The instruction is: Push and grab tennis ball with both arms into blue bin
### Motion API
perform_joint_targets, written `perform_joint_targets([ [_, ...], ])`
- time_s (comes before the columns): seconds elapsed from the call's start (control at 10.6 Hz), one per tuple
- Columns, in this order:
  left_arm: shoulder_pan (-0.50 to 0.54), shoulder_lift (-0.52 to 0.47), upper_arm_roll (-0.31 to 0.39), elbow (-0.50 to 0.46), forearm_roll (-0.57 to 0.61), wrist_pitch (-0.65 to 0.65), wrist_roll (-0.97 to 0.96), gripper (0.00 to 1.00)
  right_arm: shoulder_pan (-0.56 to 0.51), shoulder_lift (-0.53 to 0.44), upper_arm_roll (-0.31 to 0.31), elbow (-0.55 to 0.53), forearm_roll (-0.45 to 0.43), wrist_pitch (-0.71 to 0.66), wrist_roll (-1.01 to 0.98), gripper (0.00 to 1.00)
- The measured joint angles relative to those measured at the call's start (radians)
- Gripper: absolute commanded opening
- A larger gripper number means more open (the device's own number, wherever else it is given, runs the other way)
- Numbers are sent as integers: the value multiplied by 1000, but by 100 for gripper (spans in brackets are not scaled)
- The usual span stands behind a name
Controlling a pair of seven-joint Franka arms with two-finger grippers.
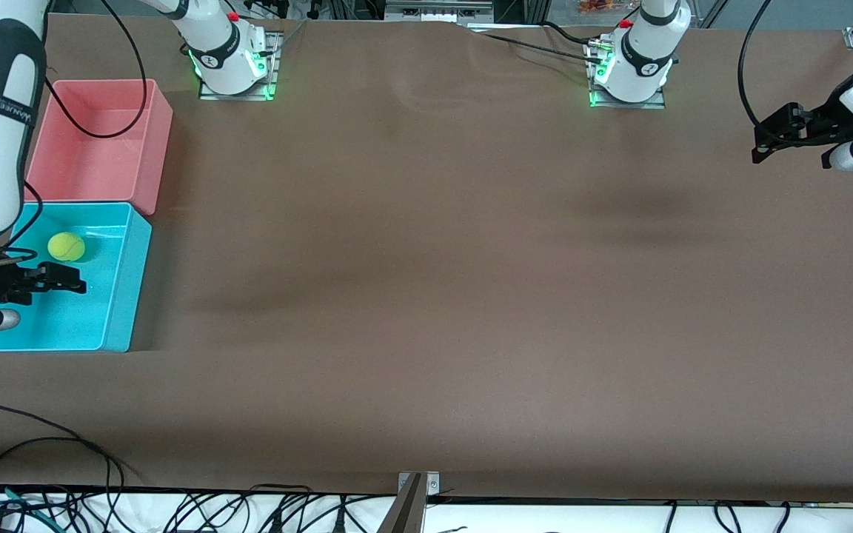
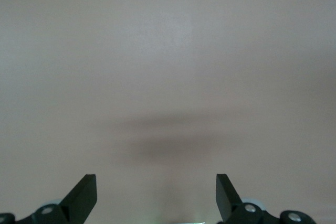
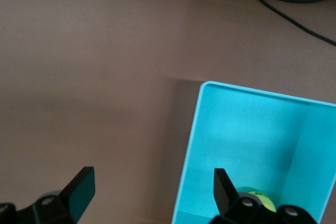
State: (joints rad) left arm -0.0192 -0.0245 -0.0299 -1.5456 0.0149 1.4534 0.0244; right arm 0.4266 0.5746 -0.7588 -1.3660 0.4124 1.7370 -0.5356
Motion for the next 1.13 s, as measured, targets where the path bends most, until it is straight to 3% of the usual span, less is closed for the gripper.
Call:
perform_joint_targets([
  [0.19,0,0,0,0,0,0,0,100,27,-53,28,32,-64,-22,105,100],
  [0.38,-1,0,0,0,0,0,0,100,4,-158,130,33,-184,-70,252,100],
  [0.56,-1,0,-1,0,0,0,0,100,-83,-279,308,19,-329,-122,354,100],
  [0.66,-1,0,-1,0,0,0,0,100,-169,-336,436,-1,-378,-130,394,100],
  [0.85,-2,0,-1,0,0,0,0,100,-334,-418,631,-46,-399,-134,432,100],
  [1.13,-2,0,-1,0,0,0,0,100,-476,-508,771,-144,-387,-110,454,100],
])
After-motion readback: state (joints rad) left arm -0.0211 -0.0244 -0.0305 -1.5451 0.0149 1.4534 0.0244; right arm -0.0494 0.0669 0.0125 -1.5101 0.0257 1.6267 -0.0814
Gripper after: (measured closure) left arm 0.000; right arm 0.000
